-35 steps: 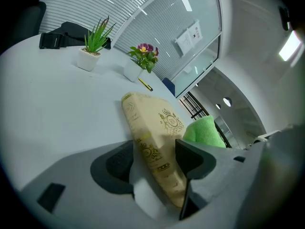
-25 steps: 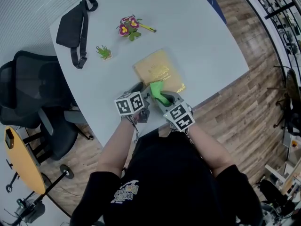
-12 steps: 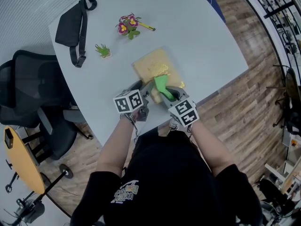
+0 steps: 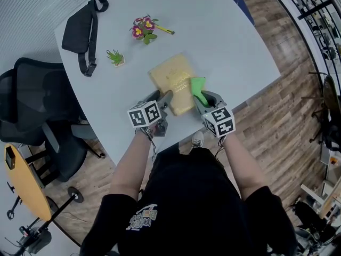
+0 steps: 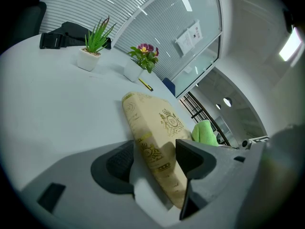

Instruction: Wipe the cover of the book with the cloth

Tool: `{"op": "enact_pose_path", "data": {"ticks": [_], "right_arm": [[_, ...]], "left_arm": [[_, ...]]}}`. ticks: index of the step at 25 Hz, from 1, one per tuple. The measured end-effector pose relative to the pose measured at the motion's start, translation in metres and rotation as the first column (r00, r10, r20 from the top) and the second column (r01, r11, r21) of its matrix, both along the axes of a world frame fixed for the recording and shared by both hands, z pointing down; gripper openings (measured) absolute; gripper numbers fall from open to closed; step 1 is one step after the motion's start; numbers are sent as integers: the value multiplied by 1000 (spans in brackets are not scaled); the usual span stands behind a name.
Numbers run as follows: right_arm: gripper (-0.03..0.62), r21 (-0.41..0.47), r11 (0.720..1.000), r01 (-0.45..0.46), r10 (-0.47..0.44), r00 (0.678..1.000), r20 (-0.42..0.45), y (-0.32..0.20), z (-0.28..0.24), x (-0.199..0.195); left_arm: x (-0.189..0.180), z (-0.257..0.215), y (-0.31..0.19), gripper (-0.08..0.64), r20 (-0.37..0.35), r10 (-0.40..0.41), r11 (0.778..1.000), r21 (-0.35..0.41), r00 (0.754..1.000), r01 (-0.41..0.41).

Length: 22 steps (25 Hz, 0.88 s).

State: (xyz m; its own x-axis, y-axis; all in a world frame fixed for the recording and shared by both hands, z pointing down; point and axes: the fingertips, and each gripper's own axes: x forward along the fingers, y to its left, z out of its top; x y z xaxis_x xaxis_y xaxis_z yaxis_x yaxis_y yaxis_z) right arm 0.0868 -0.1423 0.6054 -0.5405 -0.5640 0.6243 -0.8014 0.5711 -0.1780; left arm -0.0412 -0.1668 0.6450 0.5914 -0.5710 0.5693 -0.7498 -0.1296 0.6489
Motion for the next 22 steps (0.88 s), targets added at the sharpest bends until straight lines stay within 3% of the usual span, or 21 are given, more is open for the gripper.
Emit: {"op": "enact_pose_path", "data": {"ticks": [16, 19, 22], "right_arm": [[97, -27, 982, -189, 188, 981, -51, -26, 0, 54], [97, -4, 985, -172, 172, 984, -41, -34, -8, 48], [97, 33, 995, -99, 100, 995, -30, -39, -20, 24]], "left_arm": [[0, 0, 0, 275, -1, 1, 1000, -6, 1000, -1], [1, 0, 0, 275, -6, 2, 1000, -3, 1000, -2], [1, -1, 0, 275, -4, 2, 1000, -3, 1000, -2]]}}
